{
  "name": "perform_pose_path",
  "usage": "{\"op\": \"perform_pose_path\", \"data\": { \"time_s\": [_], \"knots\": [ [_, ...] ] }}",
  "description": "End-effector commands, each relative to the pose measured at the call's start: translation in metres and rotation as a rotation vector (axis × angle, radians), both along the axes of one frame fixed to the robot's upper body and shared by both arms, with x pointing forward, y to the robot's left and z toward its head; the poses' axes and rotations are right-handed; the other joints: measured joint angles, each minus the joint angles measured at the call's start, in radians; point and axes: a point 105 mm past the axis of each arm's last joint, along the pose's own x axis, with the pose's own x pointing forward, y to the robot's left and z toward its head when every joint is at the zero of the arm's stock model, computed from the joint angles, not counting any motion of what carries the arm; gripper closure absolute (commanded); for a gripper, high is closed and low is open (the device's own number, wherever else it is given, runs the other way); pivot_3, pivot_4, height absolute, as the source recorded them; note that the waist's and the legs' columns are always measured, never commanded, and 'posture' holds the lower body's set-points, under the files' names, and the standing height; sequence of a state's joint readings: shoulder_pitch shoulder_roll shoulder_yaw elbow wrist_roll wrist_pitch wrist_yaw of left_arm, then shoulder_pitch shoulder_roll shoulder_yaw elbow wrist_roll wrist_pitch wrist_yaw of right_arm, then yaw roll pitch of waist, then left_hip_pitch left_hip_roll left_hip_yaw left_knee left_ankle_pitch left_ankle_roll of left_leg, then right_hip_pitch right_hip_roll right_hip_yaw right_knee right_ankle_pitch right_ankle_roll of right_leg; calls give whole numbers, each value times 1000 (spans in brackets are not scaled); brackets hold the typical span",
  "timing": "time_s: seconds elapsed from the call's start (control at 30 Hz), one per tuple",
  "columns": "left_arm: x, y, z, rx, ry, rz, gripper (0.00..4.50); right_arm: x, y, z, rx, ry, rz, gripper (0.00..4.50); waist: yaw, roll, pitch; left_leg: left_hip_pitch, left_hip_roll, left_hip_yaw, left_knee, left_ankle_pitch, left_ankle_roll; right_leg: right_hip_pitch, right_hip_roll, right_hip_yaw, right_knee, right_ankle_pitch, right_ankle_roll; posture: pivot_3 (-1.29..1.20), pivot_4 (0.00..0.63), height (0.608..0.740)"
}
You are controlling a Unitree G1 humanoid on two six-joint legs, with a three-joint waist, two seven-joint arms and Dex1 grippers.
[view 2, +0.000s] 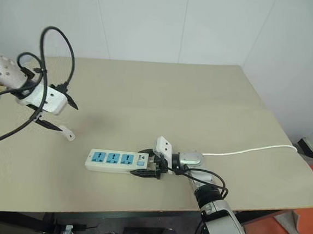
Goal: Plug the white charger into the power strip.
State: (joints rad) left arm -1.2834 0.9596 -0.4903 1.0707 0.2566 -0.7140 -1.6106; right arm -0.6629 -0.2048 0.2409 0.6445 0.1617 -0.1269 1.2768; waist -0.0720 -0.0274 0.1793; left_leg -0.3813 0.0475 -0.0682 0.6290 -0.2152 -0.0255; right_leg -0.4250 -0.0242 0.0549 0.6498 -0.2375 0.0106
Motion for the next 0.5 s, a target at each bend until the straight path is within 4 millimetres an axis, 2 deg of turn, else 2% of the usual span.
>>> {"op": "perform_pose_path", "data": {
  "time_s": [0.03, 0.27, 0.5],
  "knots": [
    [-2, 6, -1, 94, 40, -10, 0, -1, 3, 9, 14, -40, 30, 1087, 1, 0, 0, 0, 0, 0, 0, 0, 0, 0, 0, 0, 0, 0, 0, 0, 150, 740],
    [-4, 8, -29, 206, 153, -19, 0, 0, 3, 10, 16, -40, 16, 1087, 2, 0, 0, -1, 0, 0, 2, 0, 0, 0, 0, 0, 1, 0, 0, 0, 150, 740],
    [8, 7, -48, 303, 95, -40, 0, 1, 4, 12, 27, -40, 2, 1087, 2, 0, 0, -1, 0, 0, 3, 0, 0, 0, 0, 0, 1, 0, 0, 0, 150, 740]
  ]
}}
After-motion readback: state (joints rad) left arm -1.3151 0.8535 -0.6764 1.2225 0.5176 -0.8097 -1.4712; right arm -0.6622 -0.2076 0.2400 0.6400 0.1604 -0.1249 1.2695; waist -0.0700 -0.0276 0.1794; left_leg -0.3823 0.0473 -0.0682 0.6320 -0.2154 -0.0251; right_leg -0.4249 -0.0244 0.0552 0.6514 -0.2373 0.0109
